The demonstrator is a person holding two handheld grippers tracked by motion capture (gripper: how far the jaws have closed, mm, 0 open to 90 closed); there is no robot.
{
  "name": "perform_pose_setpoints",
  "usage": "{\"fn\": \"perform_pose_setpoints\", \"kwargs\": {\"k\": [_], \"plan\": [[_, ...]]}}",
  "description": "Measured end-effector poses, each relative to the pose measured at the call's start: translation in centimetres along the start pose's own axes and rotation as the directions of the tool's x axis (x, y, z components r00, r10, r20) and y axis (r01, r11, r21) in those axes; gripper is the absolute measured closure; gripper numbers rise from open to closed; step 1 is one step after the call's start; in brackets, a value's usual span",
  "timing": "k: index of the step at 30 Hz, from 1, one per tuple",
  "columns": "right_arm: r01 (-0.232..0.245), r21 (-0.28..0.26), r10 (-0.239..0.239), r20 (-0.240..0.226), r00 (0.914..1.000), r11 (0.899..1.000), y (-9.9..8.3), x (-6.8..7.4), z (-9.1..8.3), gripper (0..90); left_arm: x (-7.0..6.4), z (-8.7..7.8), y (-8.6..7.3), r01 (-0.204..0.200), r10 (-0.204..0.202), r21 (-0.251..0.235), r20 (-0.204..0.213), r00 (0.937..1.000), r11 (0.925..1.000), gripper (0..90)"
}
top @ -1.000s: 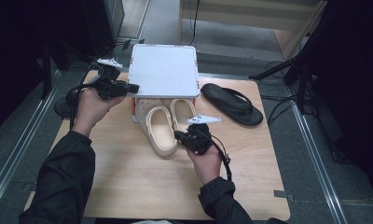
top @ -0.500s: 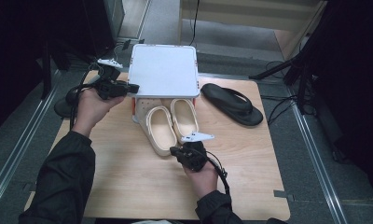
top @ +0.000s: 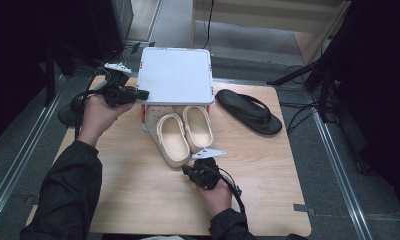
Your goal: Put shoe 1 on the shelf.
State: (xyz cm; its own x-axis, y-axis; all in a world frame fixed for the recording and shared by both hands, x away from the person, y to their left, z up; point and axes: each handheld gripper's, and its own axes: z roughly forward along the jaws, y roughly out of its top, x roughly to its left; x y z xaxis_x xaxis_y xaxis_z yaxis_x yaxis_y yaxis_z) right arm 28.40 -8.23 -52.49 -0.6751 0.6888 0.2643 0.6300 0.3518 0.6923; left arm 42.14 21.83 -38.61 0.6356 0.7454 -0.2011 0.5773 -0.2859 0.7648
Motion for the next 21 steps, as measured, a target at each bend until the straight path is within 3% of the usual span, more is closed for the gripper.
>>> {"fn": "perform_pose_setpoints", "kwargs": {"k": [12,21], "plan": [[0.01,0.0,-0.01,0.024,0.9997,1.0,1.0,-0.1,1.0,90.0,0.0,0.0,0.0,0.001,-0.001,0.0,-0.001,1.0,1.0,89.7],[0.003,-0.011,-0.003,0.005,1.0,1.0,1.9,0.5,1.5,90.0,0.0,0.0,0.0,0.001,-0.001,0.0,-0.001,1.0,1.0,89.7]]}}
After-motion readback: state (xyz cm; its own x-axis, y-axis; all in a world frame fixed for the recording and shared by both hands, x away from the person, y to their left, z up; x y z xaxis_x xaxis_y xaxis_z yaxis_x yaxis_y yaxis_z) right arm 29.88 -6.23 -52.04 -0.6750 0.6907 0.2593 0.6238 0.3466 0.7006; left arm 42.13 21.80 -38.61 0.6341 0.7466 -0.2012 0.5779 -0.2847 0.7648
